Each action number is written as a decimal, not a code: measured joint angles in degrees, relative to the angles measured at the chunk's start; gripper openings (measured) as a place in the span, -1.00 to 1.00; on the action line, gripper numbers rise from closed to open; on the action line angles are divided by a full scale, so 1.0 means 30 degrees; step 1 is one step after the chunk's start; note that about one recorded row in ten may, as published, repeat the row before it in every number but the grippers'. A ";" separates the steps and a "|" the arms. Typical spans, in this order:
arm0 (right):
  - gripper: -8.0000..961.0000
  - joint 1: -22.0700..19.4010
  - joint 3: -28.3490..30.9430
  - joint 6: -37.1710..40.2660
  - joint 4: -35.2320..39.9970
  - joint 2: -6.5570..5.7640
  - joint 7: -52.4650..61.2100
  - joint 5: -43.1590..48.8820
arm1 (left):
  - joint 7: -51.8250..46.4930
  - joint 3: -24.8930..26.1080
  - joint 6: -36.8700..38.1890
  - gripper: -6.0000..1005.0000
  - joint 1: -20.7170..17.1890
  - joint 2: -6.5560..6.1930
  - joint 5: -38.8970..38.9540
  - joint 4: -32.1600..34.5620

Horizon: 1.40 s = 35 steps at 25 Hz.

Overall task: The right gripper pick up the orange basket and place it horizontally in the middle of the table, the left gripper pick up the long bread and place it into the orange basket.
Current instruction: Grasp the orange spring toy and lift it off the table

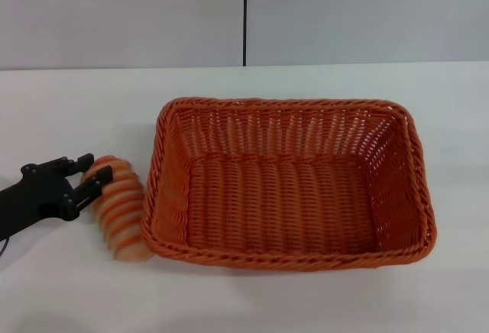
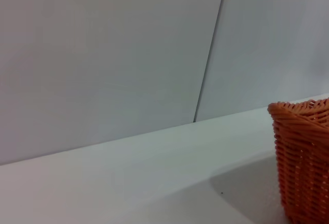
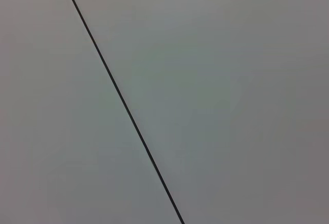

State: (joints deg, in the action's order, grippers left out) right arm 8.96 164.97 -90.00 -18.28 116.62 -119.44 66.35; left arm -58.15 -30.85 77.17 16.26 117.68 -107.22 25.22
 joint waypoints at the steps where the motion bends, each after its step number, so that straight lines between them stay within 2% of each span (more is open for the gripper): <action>1: 0.04 0.0000 -0.0001 0.0000 0.0000 0.0000 -0.0001 0.0001 | 0.0002 0.0000 0.0016 -0.16 0.0000 0.0001 0.0000 0.0000; 8: 0.04 0.0000 0.0000 0.0000 -0.0001 0.0013 0.0002 0.0000 | 0.0036 0.0001 0.0160 -0.27 0.0000 -0.0010 -0.0003 0.0000; 10: 0.04 0.0000 -0.0001 0.0000 -0.0001 0.0012 0.0015 0.0000 | 0.0039 -0.0005 0.0166 -0.36 -0.0008 -0.0014 -0.0005 0.0000; 28: 0.04 -0.0060 0.0000 -0.0148 -0.0001 0.0064 0.0030 -0.0027 | 0.0039 -0.0101 0.0290 -0.57 -0.0151 -0.0060 -0.0034 0.0016; 32: 0.04 -0.0059 -0.0001 -0.0148 0.0037 0.0083 0.0030 -0.0028 | -0.0067 0.0158 0.0289 -0.63 -0.0270 -0.0091 0.0070 0.0184; 35: 0.04 -0.0066 -0.0001 -0.0148 0.0056 0.0088 0.0031 -0.0028 | -0.0174 0.1139 0.0695 -0.68 -0.0290 -0.0210 0.0135 0.0224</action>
State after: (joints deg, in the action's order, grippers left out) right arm 8.76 164.97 -90.45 -18.11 116.88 -119.35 66.26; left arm -58.67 -27.43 79.25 15.39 117.05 -106.82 25.90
